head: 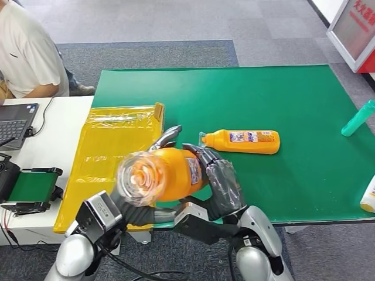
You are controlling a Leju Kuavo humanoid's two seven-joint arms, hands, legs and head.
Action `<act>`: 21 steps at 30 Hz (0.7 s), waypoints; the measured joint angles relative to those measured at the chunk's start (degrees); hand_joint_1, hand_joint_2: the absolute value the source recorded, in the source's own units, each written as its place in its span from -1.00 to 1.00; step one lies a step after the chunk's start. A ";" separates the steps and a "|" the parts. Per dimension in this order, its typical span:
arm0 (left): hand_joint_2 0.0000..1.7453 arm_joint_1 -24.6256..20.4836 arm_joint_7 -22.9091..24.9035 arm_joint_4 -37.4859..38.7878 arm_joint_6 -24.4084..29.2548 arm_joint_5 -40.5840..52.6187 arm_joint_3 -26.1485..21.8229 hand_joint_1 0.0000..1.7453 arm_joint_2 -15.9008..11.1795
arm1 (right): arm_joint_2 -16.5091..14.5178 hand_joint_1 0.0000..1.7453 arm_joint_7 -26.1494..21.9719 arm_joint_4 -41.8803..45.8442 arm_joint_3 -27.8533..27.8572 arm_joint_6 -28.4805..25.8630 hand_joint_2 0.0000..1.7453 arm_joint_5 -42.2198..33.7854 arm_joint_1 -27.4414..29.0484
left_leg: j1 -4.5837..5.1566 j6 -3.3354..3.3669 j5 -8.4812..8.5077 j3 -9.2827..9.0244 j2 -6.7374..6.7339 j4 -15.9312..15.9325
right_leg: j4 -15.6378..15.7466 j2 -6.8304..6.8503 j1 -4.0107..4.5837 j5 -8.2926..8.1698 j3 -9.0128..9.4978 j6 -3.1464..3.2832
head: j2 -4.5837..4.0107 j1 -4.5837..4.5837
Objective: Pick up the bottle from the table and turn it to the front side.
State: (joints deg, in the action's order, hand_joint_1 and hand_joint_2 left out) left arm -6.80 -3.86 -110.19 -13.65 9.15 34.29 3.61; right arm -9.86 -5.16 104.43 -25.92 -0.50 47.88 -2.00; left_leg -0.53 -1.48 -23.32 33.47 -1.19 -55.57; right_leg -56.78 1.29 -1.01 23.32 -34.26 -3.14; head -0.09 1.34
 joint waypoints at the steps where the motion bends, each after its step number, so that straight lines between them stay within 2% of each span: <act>1: 1.00 -0.13 -0.07 0.01 0.14 0.52 0.25 1.00 -0.04 | -0.05 1.00 -0.24 -0.28 0.27 -0.04 1.00 -0.57 0.01 | 0.00 0.00 0.00 0.00 0.00 0.00 | 0.00 0.00 0.00 0.00 0.00 0.00 | 0.00 0.00; 6: 1.00 -0.45 -0.47 0.04 0.51 1.47 0.92 1.00 -0.13 | -0.07 1.00 -1.36 -0.78 1.27 -0.51 1.00 -0.67 0.01 | 0.00 0.00 0.00 0.01 0.00 0.00 | 0.00 -0.01 -0.01 0.00 -0.03 0.00 | -0.01 0.01; 14: 1.00 -1.23 0.56 0.33 0.12 0.32 0.23 1.00 1.23 | -0.07 1.00 -1.66 -1.94 2.45 -0.69 1.00 -0.60 -1.23 | 0.00 0.00 0.00 0.02 0.00 0.00 | 0.00 -0.01 0.00 -0.01 -0.04 0.00 | 0.00 0.01; 20: 1.00 -1.25 0.59 0.86 0.46 -0.17 -0.41 1.00 1.79 | -0.08 1.00 -3.82 -3.96 4.04 -0.93 1.00 -0.99 -2.30 | 0.00 0.00 0.01 0.03 0.00 0.00 | 0.00 0.00 0.00 -0.01 -0.05 0.01 | 0.00 0.02; 21: 1.00 -1.20 0.59 0.89 0.72 0.00 -0.47 1.00 1.90 | -0.11 0.95 -4.05 -4.10 4.29 -0.93 1.00 -0.86 -2.31 | 0.00 0.00 0.01 0.03 0.00 0.00 | 0.00 0.00 0.00 -0.01 -0.05 0.01 | 0.00 0.01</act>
State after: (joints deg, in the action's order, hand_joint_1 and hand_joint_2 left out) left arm -8.01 -3.27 -109.31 -12.93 9.15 33.82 5.50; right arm -9.97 -9.21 100.33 -21.63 -1.43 47.01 -4.31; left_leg -0.53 -1.48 -23.31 33.50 -1.20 -55.57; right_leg -56.78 1.28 -1.02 23.31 -34.31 -3.13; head -0.09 1.35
